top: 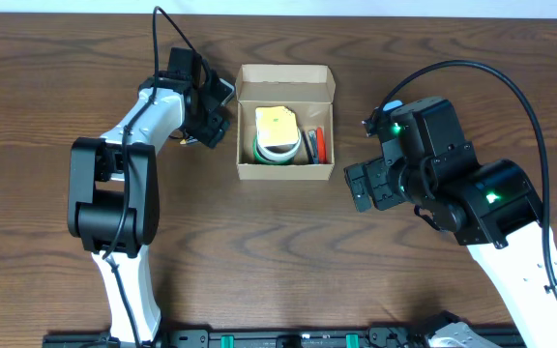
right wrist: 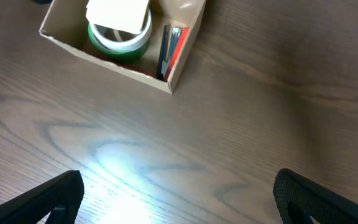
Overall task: Pack container
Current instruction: 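Grasp the clear correction-tape roller with the left gripper, then carry the correction tape into the box and release it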
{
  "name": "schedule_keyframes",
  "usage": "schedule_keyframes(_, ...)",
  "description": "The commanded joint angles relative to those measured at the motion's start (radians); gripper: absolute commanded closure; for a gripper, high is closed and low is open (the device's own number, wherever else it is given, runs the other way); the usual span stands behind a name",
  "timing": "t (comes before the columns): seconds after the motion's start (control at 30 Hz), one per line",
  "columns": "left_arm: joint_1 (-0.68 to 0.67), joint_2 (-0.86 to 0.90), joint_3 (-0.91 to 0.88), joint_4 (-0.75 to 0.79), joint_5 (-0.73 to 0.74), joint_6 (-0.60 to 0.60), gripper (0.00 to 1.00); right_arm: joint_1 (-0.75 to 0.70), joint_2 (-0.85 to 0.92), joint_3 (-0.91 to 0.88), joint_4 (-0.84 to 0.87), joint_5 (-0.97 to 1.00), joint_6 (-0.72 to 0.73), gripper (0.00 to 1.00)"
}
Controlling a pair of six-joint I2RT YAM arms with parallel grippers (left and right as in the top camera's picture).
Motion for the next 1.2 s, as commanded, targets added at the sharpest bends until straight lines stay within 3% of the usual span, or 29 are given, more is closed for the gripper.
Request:
schedule_keyframes(0.0,0.006,0.024,0.001,-0.002,-0.008,0.000,0.42,-0.006,-0.010,-0.001,-0.001,0.000,-0.013,0.01)
schedule_keyframes(0.37,0.006,0.023,0.002,-0.001,-0.035,-0.039,0.70,-0.006,-0.010,-0.001,-0.001,0.000,-0.013,0.01)
schedule_keyframes(0.63,0.006,-0.033,0.033,-0.026,-0.085,-0.079,0.81,-0.006,-0.010,-0.001,-0.001,0.000,-0.013,0.01)
schedule_keyframes(0.83,0.005,-0.182,0.080,-0.030,-0.102,-0.207,0.82,-0.006,-0.010,-0.001,-0.002,0.000,-0.013,0.01)
schedule_keyframes(0.97,-0.023,-0.287,0.093,-0.029,-0.009,-0.334,0.88,-0.006,-0.010,-0.001,-0.001,0.000,-0.013,0.01)
schedule_keyframes(1.17,-0.136,-0.358,0.093,-0.018,0.138,-0.510,0.88,-0.006,-0.010,-0.001,-0.001,0.000,-0.013,0.01)
